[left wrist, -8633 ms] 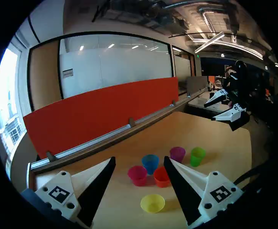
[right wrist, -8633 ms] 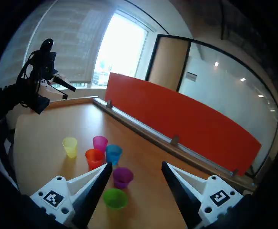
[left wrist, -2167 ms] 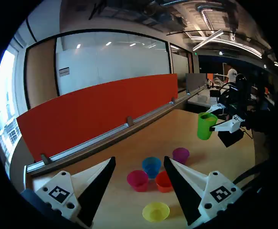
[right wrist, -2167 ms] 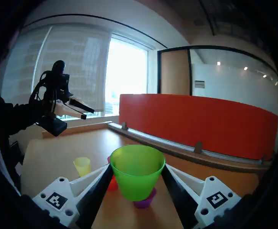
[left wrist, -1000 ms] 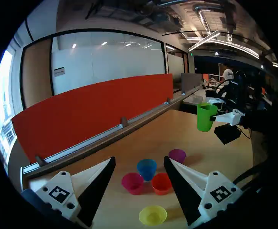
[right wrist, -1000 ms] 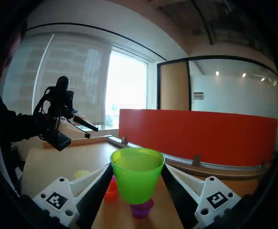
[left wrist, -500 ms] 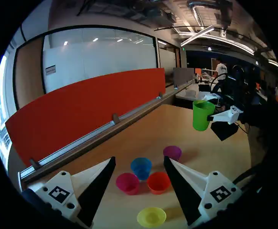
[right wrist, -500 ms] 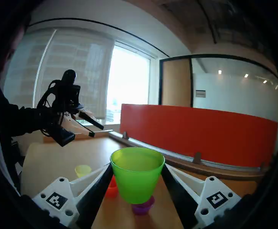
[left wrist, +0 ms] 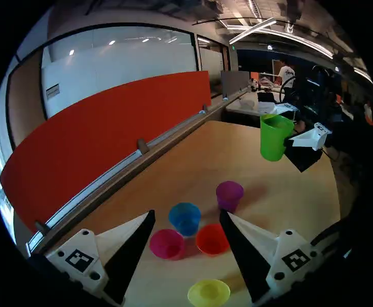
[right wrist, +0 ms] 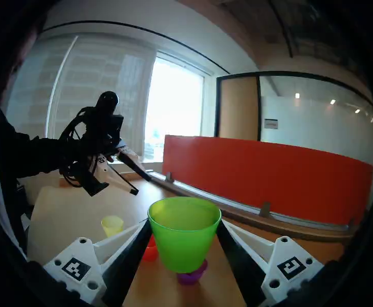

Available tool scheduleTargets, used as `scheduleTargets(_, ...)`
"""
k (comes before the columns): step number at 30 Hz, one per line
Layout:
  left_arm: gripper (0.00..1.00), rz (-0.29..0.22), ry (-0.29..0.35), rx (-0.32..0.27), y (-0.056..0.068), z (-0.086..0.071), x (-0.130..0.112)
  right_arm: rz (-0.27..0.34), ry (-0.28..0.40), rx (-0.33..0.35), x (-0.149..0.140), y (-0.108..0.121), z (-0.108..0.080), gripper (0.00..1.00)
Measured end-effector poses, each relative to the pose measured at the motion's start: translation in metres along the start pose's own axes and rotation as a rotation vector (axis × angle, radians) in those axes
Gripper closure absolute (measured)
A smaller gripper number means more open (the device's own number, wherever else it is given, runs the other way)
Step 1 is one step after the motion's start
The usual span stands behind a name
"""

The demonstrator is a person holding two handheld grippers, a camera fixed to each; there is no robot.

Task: Pour water

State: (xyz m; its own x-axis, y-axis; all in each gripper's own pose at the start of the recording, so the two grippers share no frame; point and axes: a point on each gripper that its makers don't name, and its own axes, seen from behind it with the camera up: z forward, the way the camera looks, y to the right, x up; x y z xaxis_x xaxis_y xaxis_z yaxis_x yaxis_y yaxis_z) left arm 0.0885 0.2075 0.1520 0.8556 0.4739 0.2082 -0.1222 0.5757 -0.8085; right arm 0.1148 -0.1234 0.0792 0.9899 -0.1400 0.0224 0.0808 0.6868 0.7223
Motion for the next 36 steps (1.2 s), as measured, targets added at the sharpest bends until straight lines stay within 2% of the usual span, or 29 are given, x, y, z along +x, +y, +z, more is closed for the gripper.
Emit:
scheduleTargets(9, 0.06, 0.04, -0.057, -0.032, -0.001, 0.023, -0.007, 0.0, -0.003, 0.0, -0.001, 0.001, -0.001, 0.09)
scheduleTargets(20, 0.06, 0.058, -0.126, -0.072, -0.003, 0.059, -0.017, 0.001, -0.003, -0.001, -0.001, 0.002, -0.004, 0.09)
scheduleTargets(26, 0.06, 0.083, -0.17, -0.098, 0.001, 0.077, -0.029, 0.003, -0.005, -0.002, -0.003, 0.004, -0.005, 0.09)
scheduleTargets(36, 0.06, 0.091, -0.228, -0.097, -0.004, 0.101, -0.044, 0.011, -0.006, -0.003, -0.009, 0.008, -0.004, 0.09)
